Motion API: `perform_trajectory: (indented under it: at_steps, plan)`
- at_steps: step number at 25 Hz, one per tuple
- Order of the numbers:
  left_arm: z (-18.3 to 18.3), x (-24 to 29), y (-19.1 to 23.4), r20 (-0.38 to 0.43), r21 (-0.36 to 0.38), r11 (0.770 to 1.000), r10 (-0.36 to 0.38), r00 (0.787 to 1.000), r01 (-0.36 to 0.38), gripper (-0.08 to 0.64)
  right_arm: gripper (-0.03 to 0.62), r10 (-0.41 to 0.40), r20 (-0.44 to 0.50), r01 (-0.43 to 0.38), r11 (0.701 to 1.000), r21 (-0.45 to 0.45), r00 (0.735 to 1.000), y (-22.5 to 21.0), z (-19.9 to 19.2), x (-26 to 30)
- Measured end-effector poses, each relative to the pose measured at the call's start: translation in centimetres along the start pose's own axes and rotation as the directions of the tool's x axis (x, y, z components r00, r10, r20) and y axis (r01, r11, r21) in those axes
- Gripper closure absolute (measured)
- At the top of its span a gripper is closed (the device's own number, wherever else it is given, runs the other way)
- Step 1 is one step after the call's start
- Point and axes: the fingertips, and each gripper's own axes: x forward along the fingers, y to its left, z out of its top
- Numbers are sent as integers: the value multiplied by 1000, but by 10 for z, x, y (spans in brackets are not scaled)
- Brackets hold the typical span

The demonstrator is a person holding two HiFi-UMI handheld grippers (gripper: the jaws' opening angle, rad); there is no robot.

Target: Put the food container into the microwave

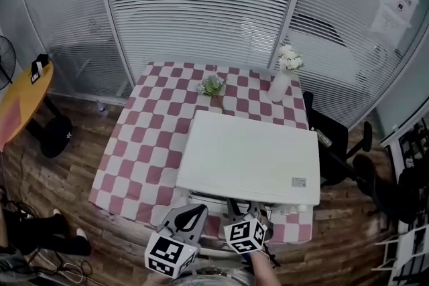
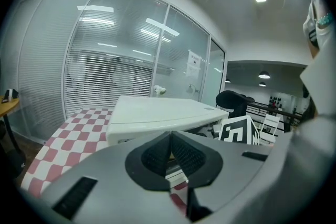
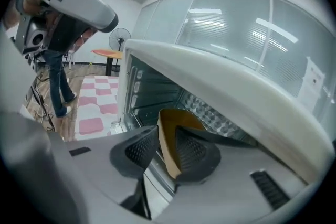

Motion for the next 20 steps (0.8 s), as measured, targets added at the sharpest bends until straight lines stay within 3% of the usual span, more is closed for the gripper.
perform_trajectory:
  at_steps: [11,16,20]
  plan:
    - [-9,10,-21,-26,32,997,-62,998,63,546,591,-39,13,37,993,112,999,-1,-17,-34]
    - [-14,11,-29,-39,42,996,-79,996,80,546,598,35,84,-57,961,270,996,8,-9,-52]
    - [-13,11,-34,-36,49,995,-88,995,90,546,598,39,170,-93,942,321,985,6,16,-70]
